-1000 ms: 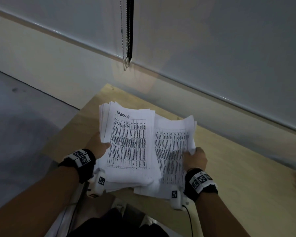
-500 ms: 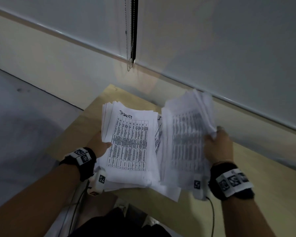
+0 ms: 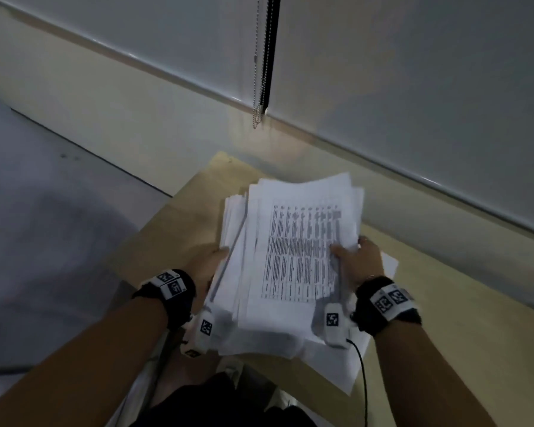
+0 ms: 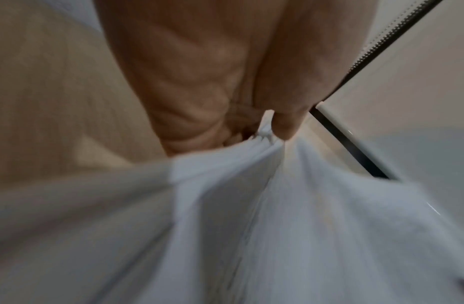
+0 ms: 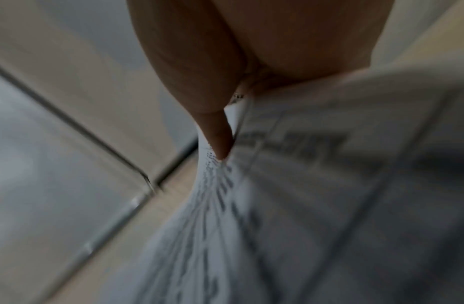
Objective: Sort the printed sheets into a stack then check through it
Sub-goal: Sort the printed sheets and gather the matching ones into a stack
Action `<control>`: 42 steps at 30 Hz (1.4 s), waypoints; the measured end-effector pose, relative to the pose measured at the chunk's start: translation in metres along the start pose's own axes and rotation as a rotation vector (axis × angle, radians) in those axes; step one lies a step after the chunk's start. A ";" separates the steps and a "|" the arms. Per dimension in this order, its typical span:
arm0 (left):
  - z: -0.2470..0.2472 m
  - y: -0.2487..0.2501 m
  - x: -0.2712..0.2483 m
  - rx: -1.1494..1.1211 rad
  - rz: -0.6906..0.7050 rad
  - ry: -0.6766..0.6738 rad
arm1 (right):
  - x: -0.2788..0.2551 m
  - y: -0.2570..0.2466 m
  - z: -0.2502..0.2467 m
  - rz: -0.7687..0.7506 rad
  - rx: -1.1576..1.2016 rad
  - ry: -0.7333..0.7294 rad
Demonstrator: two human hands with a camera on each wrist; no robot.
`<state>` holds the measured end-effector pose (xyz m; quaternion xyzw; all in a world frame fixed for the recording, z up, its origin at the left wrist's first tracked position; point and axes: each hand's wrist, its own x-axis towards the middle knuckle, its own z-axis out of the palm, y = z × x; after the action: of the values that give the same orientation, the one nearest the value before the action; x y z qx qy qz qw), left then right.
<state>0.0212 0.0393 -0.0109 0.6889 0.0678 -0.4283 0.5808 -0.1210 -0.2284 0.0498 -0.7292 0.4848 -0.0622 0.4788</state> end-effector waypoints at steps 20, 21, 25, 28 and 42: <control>0.001 -0.006 0.021 0.798 0.173 0.236 | -0.021 0.090 0.005 0.440 -0.125 0.199; 0.001 -0.005 0.020 0.787 0.174 0.238 | -0.022 0.085 0.001 0.379 -0.139 0.216; -0.008 -0.003 0.023 0.723 0.174 0.223 | -0.034 0.028 -0.041 0.046 -0.162 0.438; -0.011 0.000 0.023 0.633 0.180 0.155 | -0.051 -0.029 -0.078 -0.200 0.034 0.412; 0.037 -0.006 0.006 0.336 0.139 -0.087 | 0.003 0.056 0.016 0.119 -0.030 0.010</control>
<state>0.0024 0.0075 -0.0182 0.7599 -0.0776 -0.4220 0.4883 -0.1465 -0.2250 -0.0020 -0.7058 0.5306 -0.0302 0.4683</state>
